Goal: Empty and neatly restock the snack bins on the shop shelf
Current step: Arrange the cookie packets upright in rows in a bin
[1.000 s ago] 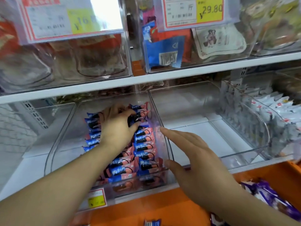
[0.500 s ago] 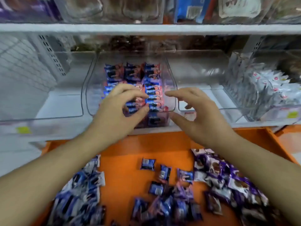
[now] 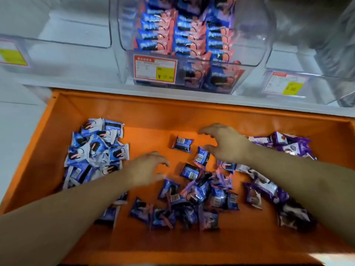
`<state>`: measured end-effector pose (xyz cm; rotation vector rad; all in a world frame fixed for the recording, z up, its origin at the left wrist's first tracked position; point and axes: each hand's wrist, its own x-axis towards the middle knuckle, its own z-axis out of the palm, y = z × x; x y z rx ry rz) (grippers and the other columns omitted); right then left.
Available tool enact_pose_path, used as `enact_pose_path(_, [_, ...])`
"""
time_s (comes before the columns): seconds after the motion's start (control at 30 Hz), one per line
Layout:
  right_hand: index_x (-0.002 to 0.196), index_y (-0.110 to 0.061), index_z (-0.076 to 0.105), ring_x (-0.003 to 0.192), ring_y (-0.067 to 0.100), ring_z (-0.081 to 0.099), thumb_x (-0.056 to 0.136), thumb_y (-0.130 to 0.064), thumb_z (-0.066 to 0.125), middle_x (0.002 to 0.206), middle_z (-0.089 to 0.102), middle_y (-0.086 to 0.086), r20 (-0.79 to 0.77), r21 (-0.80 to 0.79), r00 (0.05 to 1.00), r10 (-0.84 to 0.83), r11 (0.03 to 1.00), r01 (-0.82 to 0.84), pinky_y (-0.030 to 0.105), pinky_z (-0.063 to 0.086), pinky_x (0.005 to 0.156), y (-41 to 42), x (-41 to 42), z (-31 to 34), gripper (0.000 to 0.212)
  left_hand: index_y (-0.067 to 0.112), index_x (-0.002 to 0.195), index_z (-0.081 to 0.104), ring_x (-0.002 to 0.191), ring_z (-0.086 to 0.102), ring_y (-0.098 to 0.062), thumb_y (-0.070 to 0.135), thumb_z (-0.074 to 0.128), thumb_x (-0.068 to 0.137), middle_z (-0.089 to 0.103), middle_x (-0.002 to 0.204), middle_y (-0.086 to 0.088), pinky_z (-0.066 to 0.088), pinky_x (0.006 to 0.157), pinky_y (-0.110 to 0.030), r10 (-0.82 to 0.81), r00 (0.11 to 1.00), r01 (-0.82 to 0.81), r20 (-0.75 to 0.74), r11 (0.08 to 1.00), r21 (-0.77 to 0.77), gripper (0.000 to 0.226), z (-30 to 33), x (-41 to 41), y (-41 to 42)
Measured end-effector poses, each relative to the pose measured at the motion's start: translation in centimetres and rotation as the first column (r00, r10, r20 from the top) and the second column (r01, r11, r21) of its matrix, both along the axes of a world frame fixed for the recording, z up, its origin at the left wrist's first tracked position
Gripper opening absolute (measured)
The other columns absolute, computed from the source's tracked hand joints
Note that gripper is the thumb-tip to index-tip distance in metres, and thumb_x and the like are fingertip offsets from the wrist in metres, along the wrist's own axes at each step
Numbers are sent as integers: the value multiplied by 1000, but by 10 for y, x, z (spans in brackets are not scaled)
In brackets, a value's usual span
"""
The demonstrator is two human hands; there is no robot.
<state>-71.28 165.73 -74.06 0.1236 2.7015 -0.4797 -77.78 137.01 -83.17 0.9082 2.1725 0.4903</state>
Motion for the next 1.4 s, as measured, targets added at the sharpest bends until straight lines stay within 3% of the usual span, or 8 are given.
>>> enact_pose_path(0.33, [149, -28, 52, 133, 33, 51, 84, -36, 86, 145, 54, 7, 53, 1, 992, -112, 994, 112, 44, 51, 105, -36, -54, -136, 74, 32, 117, 69, 119, 48, -14, 54, 74, 88, 57, 127, 10, 40, 101, -34, -265, 962, 265, -67, 964, -16, 37, -73, 4, 7])
enact_pose_path(0.5, [139, -33, 55, 105, 30, 67, 90, -28, 78, 126, 64, 3, 67, -94, 970, -233, 967, 238, 46, 60, 81, -43, -45, -129, 54, 31, 105, 59, 102, 60, -10, 32, 80, 89, 66, 112, 13, 50, 85, -34, -10, 977, 7, 212, 1000, 15, 26, -60, -4, 3])
enact_pose_path(0.57, [136, -32, 55, 88, 29, 71, 95, -29, 74, 118, 66, 0, 183, -296, 923, -338, 877, 379, 49, 62, 70, -43, -45, -106, 45, 28, 100, 55, 85, 68, -14, 26, 79, 90, 74, 95, 8, 53, 73, -39, 142, 964, -151, 224, 988, 27, 27, -42, -13, -3])
enact_pose_path(0.67, [138, -22, 58, 99, 39, 73, 102, -21, 67, 114, 70, 8, 469, -515, 777, -420, 584, 627, 56, 62, 84, -40, -43, -65, 36, 31, 102, 51, 64, 66, -15, 28, 77, 92, 75, 88, 6, 53, 63, -44, 269, 950, -280, 162, 959, 49, 28, -4, -27, -9])
enact_pose_path(0.77, [153, -19, 48, 113, 46, 68, 108, -14, 53, 147, 57, 10, 681, -588, 657, -323, 292, 754, 54, 61, 86, -35, -33, -22, 45, 37, 117, 51, 56, 62, -25, 30, 76, 93, 71, 92, 2, 47, 48, -39, 305, 942, -318, 140, 944, 86, 36, 52, -37, -9])
enact_pose_path(0.97, [134, -17, 68, 109, 42, 71, 104, -43, 57, 134, 69, 18, 584, -734, 765, -270, 225, 640, 46, 56, 83, -56, -13, 90, 41, 30, 94, 65, 76, 75, -18, 22, 79, 84, 76, 82, 5, 62, 78, -49, 353, 921, -387, 162, 877, 285, 19, 175, -21, -12])
enact_pose_path(1.2, [122, -4, 71, 87, 34, 70, 100, -14, 59, 113, 74, 23, 355, -899, 842, -406, 99, 426, 39, 60, 71, -75, 22, 198, 27, 20, 102, 77, 100, 75, -31, 27, 86, 68, 80, 96, -8, 60, 94, -49, 404, 834, -550, 376, 655, 518, 36, 290, 15, -35])
enact_pose_path(1.4, [134, 9, 60, 98, 36, 62, 93, -16, 63, 129, 65, 35, 280, -957, 841, -463, -61, 284, 39, 54, 74, -78, 33, 225, 48, 12, 110, 75, 85, 76, -23, -1, 71, 92, 80, 97, -11, 61, 72, -27, 418, 776, -630, 471, 542, 556, 23, 316, 22, -36])
